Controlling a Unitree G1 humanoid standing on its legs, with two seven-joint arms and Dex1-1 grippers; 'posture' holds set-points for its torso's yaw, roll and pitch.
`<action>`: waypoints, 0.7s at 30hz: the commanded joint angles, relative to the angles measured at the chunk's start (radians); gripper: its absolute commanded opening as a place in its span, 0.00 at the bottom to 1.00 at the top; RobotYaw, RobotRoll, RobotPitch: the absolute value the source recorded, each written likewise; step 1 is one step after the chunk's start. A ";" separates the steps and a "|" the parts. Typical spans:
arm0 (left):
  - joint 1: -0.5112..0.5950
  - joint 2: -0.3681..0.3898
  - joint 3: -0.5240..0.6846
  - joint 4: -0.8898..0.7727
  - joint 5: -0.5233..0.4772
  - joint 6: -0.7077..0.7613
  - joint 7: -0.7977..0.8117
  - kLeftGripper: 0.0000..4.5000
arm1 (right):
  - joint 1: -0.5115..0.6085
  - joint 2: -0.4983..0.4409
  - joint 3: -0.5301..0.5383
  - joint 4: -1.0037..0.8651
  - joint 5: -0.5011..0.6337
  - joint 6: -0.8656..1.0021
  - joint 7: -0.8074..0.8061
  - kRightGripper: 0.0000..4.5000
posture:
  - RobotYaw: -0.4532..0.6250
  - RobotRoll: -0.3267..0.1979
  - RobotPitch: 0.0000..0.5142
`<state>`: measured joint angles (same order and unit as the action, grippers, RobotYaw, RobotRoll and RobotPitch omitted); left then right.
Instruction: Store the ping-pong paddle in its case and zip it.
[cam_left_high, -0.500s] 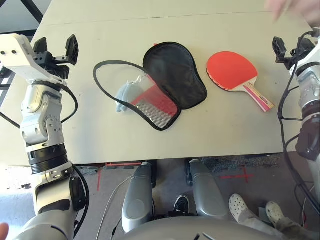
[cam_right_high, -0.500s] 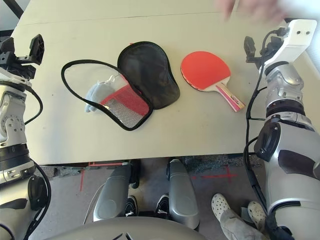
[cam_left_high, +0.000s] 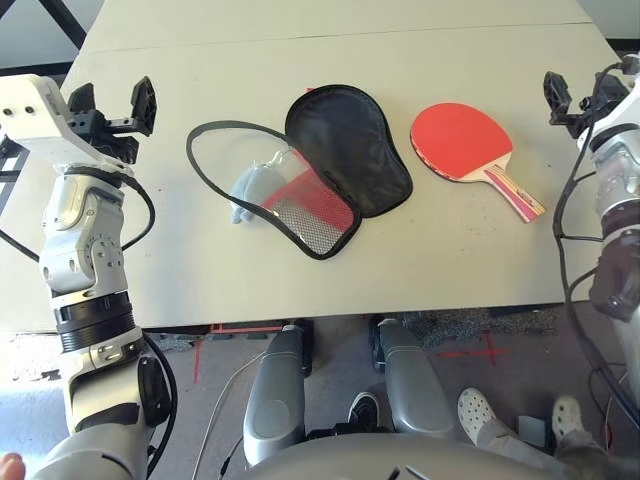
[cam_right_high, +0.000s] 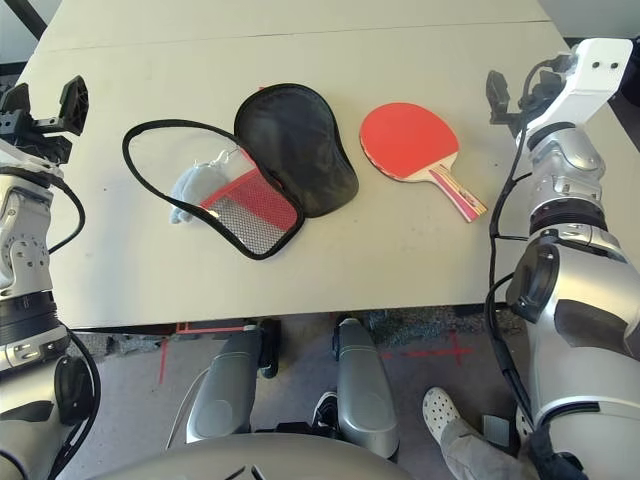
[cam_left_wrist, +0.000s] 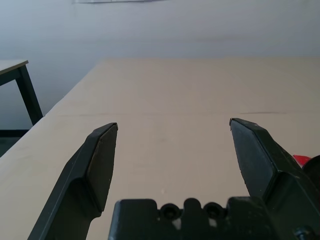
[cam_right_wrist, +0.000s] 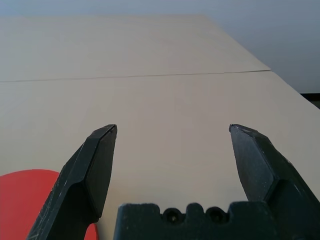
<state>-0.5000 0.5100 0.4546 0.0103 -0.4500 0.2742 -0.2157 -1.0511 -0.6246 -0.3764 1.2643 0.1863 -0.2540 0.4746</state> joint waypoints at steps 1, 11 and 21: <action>-0.056 0.034 -0.002 -0.033 -0.047 0.045 -0.038 1.00 | -0.011 0.007 -0.004 0.018 0.003 -0.001 0.000 1.00 | 0.53 0.62 0.37; -0.122 0.125 -0.202 -0.262 -0.230 0.363 -0.278 1.00 | -0.001 0.009 0.025 0.008 -0.016 0.040 0.028 1.00 | 0.51 0.62 0.36; -0.077 0.174 -0.349 -0.363 -0.274 0.504 -0.428 1.00 | -0.006 -0.049 0.119 -0.082 -0.081 0.213 0.045 1.00 | 0.46 0.62 0.35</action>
<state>-0.5925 0.6731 0.1291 -0.3431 -0.7277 0.7641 -0.6200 -1.0554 -0.6597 -0.2825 1.2111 0.1303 -0.0815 0.5189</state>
